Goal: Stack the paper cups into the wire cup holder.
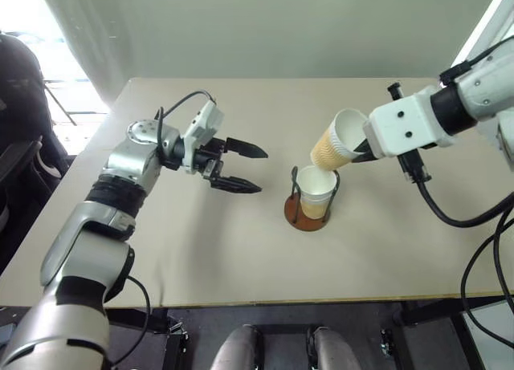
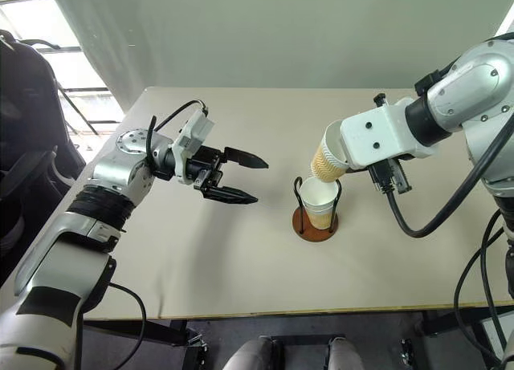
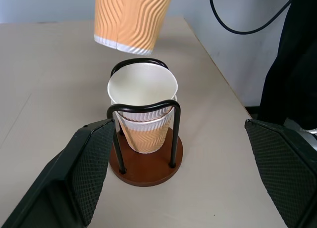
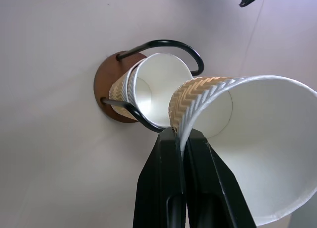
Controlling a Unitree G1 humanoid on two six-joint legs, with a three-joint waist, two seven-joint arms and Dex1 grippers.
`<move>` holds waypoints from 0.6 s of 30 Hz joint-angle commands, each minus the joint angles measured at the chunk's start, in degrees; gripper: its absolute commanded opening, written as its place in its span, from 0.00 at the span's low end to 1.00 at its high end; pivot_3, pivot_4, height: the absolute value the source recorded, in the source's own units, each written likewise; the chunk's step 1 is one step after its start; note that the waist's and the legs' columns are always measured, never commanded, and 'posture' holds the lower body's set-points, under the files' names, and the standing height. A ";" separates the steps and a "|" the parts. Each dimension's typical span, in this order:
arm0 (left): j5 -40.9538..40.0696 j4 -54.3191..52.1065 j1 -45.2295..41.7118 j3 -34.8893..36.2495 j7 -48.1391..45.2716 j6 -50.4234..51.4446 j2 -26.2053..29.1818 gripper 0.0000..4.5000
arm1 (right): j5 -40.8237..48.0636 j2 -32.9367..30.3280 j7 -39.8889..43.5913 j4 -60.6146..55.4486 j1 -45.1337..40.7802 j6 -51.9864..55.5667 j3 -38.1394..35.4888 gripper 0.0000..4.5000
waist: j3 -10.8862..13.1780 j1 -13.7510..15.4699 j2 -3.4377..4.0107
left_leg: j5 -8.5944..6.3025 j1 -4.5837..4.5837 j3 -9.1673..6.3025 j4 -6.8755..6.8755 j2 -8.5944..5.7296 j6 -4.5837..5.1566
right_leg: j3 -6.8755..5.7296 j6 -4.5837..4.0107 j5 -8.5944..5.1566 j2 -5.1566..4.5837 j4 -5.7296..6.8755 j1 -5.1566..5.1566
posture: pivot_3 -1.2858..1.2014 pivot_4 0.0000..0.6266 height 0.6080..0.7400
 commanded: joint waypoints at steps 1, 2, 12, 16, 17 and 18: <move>-0.37 -0.69 -1.43 0.53 -1.84 -0.90 0.72 1.00 | 0.31 0.47 0.22 -1.61 -0.20 0.56 -0.62 0.00 | 0.00 0.00 0.00 | 0.00 0.00 0.00 0.00 0.00 0.00 | 0.00 0.00 0.00 0.00 0.01 -0.01 | 0.52 0.24 1.00; -0.38 -0.82 -1.36 0.57 -1.84 -0.85 0.81 1.00 | 0.27 0.70 0.22 -1.76 0.05 0.67 -0.65 0.00 | 0.00 -0.01 0.00 | 0.00 0.00 0.00 0.00 0.00 0.00 | 0.00 0.00 0.00 0.00 0.02 -0.01 | 0.52 0.24 1.00; -0.36 -1.31 -1.18 0.73 -1.84 -0.51 1.44 1.00 | -0.55 2.75 0.20 -2.40 1.88 0.75 -0.65 0.00 | 0.00 -0.01 0.00 | 0.01 0.00 0.00 0.01 0.00 0.00 | 0.00 0.00 0.00 0.00 0.05 -0.02 | 0.52 0.24 1.00; -0.37 -1.48 -1.09 0.83 -1.84 -0.39 1.50 1.00 | -0.83 3.27 0.16 -2.47 2.42 0.53 -0.48 0.00 | 0.00 -0.01 0.00 | 0.01 0.01 -0.01 0.01 0.00 0.01 | 0.00 -0.01 0.00 0.00 0.10 -0.03 | 0.52 0.24 1.00; -0.38 -1.54 -1.04 0.84 -1.84 -0.37 1.49 1.00 | -0.92 3.38 0.16 -2.48 2.54 0.45 -0.44 0.00 | 0.00 0.00 0.00 | 0.01 0.01 -0.01 0.01 0.00 0.01 | 0.00 -0.01 0.00 0.00 0.10 -0.03 | 0.52 0.24 1.00; -0.38 -1.57 -1.02 0.84 -1.84 -0.35 1.48 1.00 | -1.05 3.52 0.14 -2.40 2.63 0.31 -0.38 0.00 | 0.00 0.00 0.00 | 0.01 0.01 0.00 0.01 0.00 0.01 | 0.00 -0.01 0.00 0.00 0.10 -0.03 | 0.52 0.24 1.00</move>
